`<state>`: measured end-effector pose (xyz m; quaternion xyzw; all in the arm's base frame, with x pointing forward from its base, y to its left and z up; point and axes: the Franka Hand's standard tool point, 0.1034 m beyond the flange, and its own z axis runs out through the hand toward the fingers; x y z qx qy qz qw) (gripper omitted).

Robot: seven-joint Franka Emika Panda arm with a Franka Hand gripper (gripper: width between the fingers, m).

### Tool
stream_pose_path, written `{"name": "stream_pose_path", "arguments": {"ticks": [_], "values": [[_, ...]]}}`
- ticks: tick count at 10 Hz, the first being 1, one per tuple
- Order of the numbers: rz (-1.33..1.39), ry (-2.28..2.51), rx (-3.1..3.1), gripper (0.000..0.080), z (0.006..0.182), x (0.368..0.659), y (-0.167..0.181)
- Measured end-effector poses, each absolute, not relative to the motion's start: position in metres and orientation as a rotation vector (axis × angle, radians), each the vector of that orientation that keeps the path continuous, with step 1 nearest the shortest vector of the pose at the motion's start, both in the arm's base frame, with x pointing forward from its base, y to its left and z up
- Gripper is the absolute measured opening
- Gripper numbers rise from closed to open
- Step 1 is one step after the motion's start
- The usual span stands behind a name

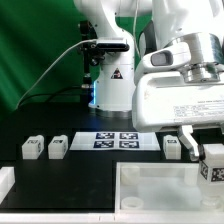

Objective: Assemble one leg

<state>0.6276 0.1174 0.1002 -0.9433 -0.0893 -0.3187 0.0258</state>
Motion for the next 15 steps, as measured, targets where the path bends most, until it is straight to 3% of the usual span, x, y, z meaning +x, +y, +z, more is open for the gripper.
{"name": "stream_pose_path", "arguments": {"ticks": [15], "values": [[-0.958,-0.319,-2.932,0.0293,0.0954,0.6201,0.1172]]}}
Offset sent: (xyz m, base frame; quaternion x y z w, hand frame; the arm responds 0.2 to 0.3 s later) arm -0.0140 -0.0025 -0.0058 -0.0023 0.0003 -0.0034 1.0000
